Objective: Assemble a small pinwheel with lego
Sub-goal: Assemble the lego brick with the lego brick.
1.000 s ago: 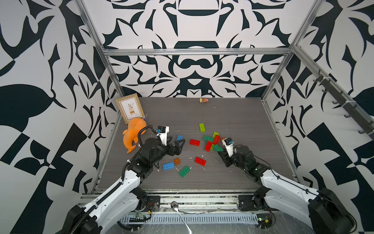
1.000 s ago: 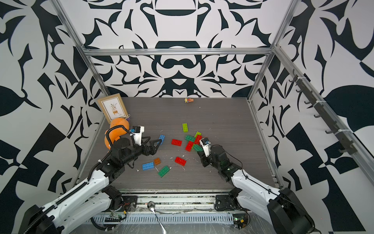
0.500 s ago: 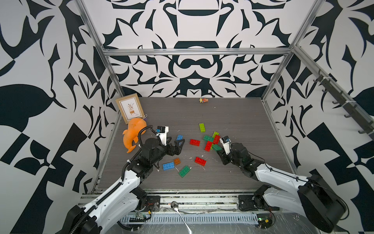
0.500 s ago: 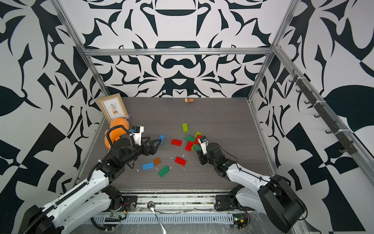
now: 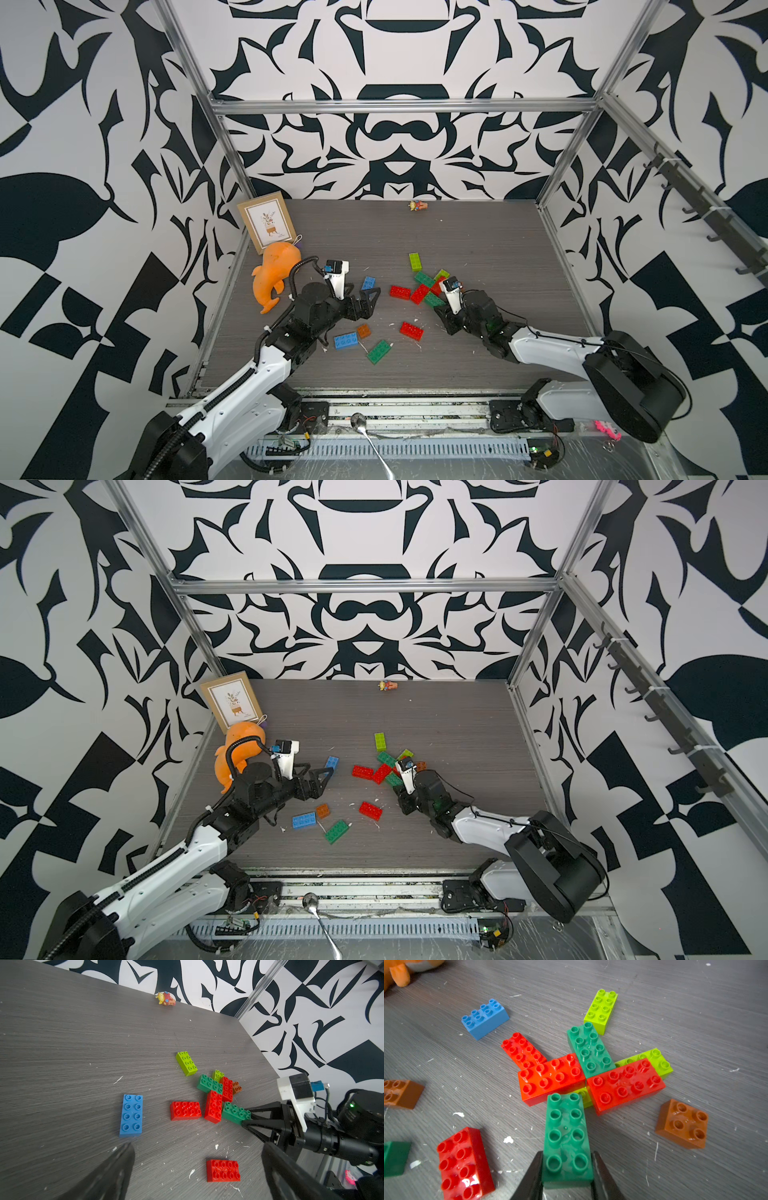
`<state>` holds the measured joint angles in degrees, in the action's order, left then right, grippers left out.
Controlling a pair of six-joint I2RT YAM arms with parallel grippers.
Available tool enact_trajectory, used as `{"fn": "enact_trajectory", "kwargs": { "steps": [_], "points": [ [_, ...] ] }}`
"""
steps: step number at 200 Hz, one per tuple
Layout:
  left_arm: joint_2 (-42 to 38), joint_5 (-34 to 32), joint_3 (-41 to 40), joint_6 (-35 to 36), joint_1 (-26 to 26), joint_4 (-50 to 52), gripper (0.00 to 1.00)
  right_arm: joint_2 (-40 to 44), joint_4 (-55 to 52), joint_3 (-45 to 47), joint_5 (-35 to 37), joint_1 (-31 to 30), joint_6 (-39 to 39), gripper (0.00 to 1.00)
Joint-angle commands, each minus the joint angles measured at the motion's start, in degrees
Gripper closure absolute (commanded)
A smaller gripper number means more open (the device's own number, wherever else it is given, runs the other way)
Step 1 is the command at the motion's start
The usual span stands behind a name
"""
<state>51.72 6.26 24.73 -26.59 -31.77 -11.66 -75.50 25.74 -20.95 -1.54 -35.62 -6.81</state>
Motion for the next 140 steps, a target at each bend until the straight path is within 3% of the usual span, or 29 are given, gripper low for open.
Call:
{"fn": "enact_trajectory", "kwargs": {
  "steps": [1,94,140],
  "points": [
    [1.24,2.56,1.72,-0.18,0.22,1.34,0.0,-0.43,6.54,-1.54,2.63,-0.32,0.54,1.0],
    [4.15,5.71,3.81,-0.22,0.22,2.16,0.0,-6.27,11.0,-0.76,3.47,-0.52,-1.36,1.0],
    [5.33,6.63,5.53,-0.65,0.22,4.16,0.0,-4.61,10.28,0.61,7.39,-1.15,-1.55,1.0]
  ]
}}
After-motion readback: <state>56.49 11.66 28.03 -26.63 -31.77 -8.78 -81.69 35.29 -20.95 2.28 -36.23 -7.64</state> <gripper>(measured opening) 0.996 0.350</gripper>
